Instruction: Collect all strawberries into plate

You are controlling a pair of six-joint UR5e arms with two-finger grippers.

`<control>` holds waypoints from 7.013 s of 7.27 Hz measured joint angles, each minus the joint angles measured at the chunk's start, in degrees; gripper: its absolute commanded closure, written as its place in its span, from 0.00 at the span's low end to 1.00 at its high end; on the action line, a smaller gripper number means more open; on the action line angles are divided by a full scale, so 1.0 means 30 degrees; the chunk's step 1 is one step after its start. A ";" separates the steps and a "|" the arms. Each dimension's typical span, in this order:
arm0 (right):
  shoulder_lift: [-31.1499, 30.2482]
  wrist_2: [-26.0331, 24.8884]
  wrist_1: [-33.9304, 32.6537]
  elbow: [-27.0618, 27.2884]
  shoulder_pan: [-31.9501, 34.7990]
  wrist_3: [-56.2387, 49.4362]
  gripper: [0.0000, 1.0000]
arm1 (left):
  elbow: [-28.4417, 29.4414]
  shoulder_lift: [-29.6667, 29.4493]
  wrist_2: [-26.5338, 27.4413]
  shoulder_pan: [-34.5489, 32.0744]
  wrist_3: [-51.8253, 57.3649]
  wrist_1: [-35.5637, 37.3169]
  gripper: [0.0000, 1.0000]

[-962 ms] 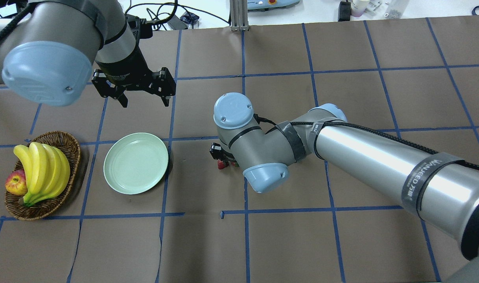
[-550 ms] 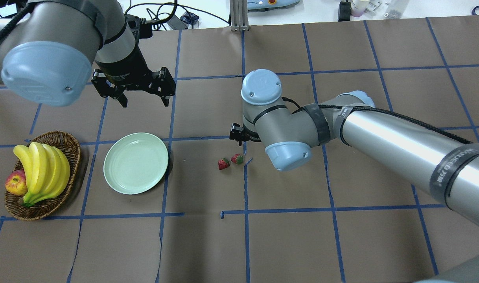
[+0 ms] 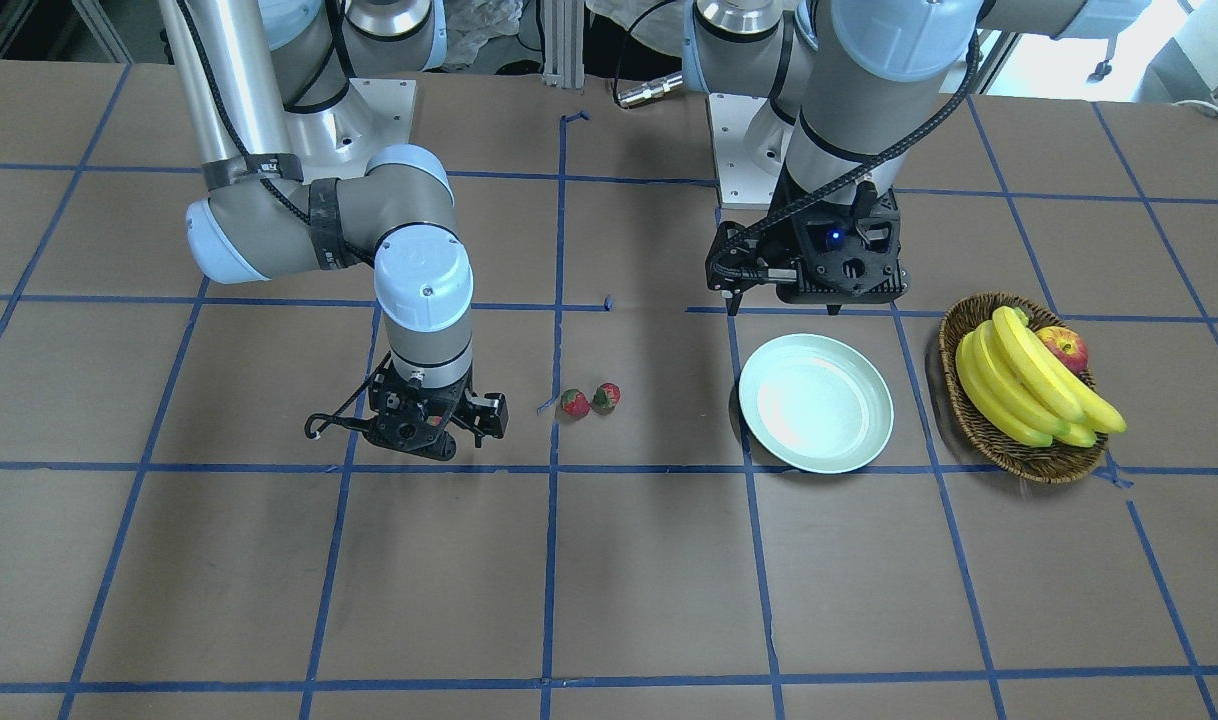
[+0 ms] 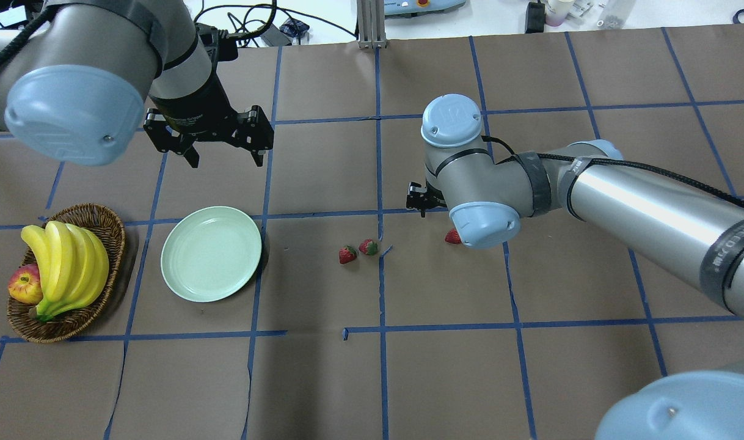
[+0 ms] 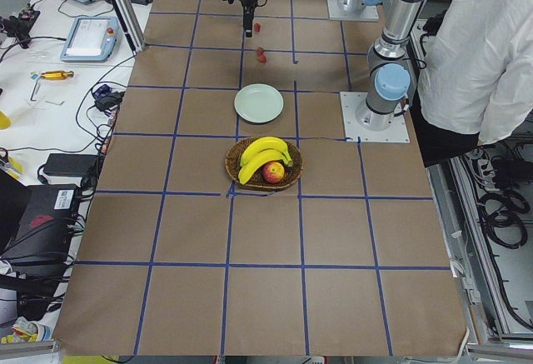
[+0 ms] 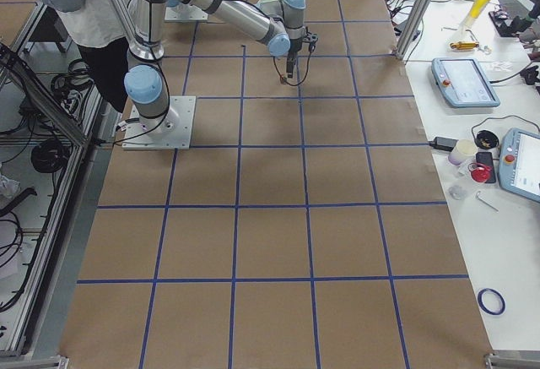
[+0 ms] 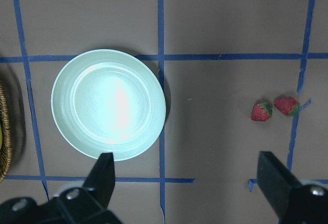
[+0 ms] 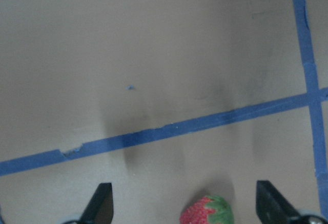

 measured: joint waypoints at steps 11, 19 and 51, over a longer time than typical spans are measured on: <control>-0.0292 0.3064 0.0024 -0.1825 0.1363 0.4829 0.99 | -0.0058 -0.0010 -0.0006 0.0000 -0.0029 0.0000 0.00; 0.1662 0.4335 -0.0385 -0.3025 0.6354 0.9310 0.00 | -0.0034 0.0008 -0.0010 -0.0013 -0.0130 0.0000 0.00; -0.7698 0.1922 1.2615 -0.5841 -0.4727 -0.6201 0.00 | -0.8983 -0.4498 -0.0283 -0.2810 -0.0821 1.1939 1.00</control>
